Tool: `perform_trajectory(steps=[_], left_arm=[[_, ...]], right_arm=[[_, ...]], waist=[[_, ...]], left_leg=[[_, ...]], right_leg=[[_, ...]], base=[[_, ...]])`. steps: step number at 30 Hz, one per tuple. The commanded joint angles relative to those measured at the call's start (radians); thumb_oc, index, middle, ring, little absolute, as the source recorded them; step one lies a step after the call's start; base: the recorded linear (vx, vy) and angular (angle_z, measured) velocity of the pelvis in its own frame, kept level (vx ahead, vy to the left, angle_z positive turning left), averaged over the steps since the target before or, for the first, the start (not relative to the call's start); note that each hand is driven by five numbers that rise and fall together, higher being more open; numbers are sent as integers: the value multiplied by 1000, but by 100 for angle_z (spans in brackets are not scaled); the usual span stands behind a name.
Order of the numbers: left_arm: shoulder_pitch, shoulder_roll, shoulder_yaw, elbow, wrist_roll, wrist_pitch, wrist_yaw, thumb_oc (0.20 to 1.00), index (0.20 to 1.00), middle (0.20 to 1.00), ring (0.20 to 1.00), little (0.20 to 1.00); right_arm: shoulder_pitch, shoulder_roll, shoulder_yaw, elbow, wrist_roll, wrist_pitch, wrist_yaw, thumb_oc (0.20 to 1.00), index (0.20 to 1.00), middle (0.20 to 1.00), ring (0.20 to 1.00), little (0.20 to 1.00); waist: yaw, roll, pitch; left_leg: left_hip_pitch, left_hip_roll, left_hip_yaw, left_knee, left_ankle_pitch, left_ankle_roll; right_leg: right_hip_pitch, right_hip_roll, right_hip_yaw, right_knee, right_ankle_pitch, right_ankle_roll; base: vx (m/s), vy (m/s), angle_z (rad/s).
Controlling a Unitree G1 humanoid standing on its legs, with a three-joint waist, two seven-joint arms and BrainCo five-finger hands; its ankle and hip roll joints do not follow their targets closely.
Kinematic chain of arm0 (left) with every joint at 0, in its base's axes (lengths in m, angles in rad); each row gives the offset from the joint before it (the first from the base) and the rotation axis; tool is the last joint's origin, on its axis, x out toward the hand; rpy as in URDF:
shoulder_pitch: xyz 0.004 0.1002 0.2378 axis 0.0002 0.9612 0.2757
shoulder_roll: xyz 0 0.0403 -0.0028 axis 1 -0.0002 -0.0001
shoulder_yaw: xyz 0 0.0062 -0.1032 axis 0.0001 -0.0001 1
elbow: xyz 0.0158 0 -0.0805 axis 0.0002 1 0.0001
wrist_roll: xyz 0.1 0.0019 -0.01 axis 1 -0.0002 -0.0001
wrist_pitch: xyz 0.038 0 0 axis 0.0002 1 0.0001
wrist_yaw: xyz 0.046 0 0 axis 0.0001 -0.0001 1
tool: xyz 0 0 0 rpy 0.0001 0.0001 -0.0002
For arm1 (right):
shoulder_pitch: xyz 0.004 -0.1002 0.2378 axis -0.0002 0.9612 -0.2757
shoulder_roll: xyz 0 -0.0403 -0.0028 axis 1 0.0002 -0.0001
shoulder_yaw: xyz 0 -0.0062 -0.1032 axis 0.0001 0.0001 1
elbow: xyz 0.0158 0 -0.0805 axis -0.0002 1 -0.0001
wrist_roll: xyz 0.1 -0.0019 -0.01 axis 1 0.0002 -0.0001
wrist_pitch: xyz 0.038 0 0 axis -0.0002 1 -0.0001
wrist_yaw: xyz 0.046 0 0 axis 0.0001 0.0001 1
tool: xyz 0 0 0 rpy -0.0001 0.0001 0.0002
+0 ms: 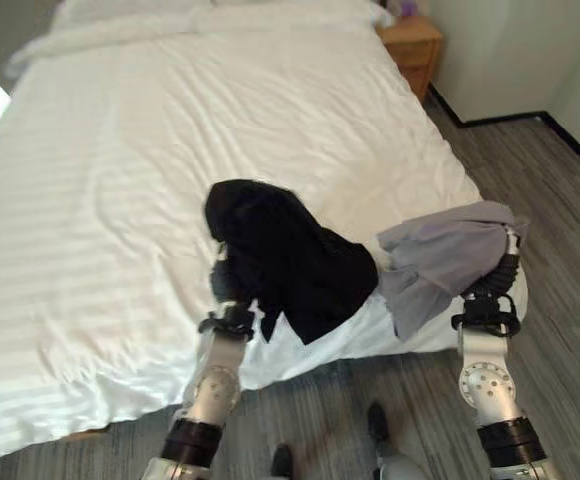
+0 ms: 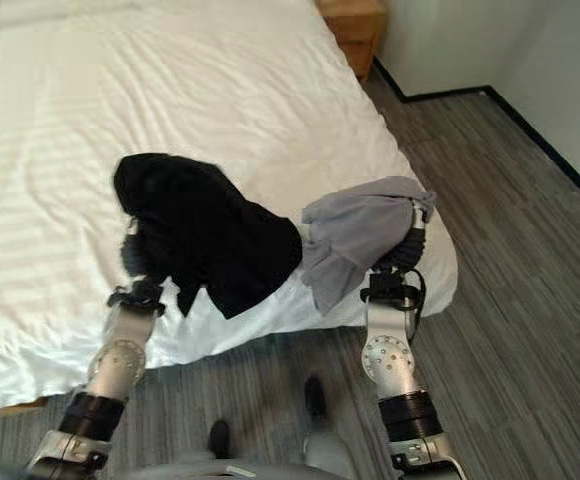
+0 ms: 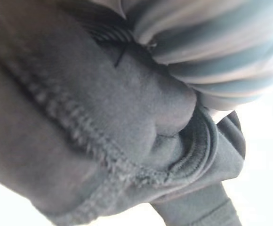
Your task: Pick up bed clothes into laundry basket.
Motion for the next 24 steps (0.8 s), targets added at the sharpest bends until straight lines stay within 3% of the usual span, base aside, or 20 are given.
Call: perform_trajectory(steps=[1, 4, 12, 13, 24], left_arm=[[2, 72, 32, -64, -6, -99, -59, 200, 200, 200, 200, 200], [100, 45, 108, -100, 18, -102, -79, 200, 200, 200, 200, 200], [193, -30, 128, -41, 24, -77, -96, 200, 200, 200, 200, 200], [162, 137, 189, -245, 304, -151, 8, 200, 200, 200, 200, 200], [105, 71, 144, -262, 192, -173, -19, 200, 200, 200, 200, 200]], right_arm=[[50, -41, -103, -105, -141, -46, 9, 200, 200, 200, 200, 200], [122, -56, -176, -100, -219, -23, 3, 200, 200, 200, 200, 200], [191, -28, -194, -79, -236, 8, 39, 200, 200, 200, 200, 200], [171, -172, -359, -13, -385, -36, 24, 200, 200, 200, 200, 200], [161, -103, -397, -44, -229, -109, 48, 200, 200, 200, 200, 200]], waist=[[8, -15, -97], [10, -12, -125], [15, -16, -139], [-23, -21, -40], [-43, -28, -51]], left_leg=[[-68, 6, -80, -17, 61, 8], [-30, 6, -80, -17, 50, 13], [15, 13, -77, -17, 40, 22], [-26, -49, 65, -17, 50, 76], [-4, -22, 59, -17, 50, 58]], right_leg=[[99, -75, -28, 27, -102, 55], [130, -79, -31, 40, -120, 54], [170, -84, -33, 50, -139, 52], [142, 43, 38, 26, -93, -2], [169, 63, 39, 23, -111, -20]], base=[[71, -15, 8], [74, -16, 5], [12, -6, 0], [0, 0, 0], [25, -44, -15]])
